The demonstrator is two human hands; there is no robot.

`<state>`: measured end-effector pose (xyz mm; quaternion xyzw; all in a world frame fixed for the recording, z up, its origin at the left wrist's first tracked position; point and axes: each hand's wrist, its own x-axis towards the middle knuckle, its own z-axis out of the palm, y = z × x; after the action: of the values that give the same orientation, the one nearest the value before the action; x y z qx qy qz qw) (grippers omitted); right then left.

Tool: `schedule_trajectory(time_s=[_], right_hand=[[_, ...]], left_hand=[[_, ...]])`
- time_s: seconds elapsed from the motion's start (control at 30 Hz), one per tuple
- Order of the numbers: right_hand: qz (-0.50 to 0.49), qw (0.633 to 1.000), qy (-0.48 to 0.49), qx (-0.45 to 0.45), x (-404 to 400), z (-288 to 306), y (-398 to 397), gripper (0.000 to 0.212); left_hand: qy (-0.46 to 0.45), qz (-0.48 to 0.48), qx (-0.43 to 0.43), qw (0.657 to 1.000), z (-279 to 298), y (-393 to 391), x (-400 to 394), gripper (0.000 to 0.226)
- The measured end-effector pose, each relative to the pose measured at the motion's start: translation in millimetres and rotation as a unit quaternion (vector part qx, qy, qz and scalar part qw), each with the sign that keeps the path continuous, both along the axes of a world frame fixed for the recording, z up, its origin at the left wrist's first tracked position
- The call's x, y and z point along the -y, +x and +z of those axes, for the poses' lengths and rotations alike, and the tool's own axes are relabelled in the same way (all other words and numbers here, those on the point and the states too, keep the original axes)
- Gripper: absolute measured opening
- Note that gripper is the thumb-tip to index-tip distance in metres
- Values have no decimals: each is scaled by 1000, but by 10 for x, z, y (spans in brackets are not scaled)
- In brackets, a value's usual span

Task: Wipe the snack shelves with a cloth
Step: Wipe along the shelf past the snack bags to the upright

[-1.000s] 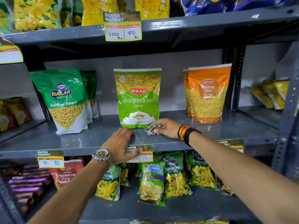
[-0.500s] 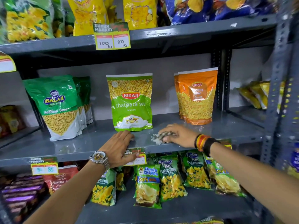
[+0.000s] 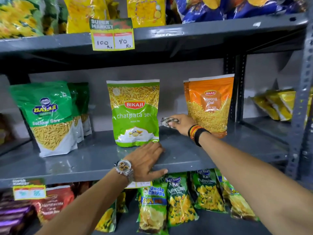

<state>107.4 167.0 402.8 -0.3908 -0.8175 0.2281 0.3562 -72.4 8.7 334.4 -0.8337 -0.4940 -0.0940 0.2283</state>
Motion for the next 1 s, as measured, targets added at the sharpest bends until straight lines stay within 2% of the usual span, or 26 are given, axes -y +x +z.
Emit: schedule_trajectory(time_s=[0.1, 0.27, 0.37, 0.43, 0.53, 0.63, 0.77, 0.87, 1.0], right_hand=[[-21, 1000, -4, 22, -300, -32, -274, 43], [-47, 996, 0, 72, -1079, -233, -615, 32], [-33, 996, -2, 85, -1373, -252, -745, 31], [-25, 993, 11, 116, -1426, -215, -787, 31], [13, 983, -21, 182, -1522, -233, -824, 32], [49, 970, -23, 236, -1526, -273, -793, 37], [95, 965, -16, 246, -1394, -300, -587, 39], [131, 965, -22, 227, -925, -258, -362, 46], [155, 962, -26, 223, -409, -232, 9, 39]], left_hand=[[-2, -8, 9, 1000, -40, -28, -7, 72], [4, -19, 25, 999, -45, -12, -49, 66], [11, -20, 30, 999, -52, -6, -41, 65], [21, -19, 28, 999, -67, -6, -36, 66], [21, -20, 29, 999, -77, -7, -30, 69], [20, -19, 30, 999, -66, 0, -29, 69], [13, -21, 31, 999, -37, 29, -1, 67], [5, -17, 32, 999, -38, 24, 17, 66], [-2, -5, 22, 1000, -26, 23, 14, 68]])
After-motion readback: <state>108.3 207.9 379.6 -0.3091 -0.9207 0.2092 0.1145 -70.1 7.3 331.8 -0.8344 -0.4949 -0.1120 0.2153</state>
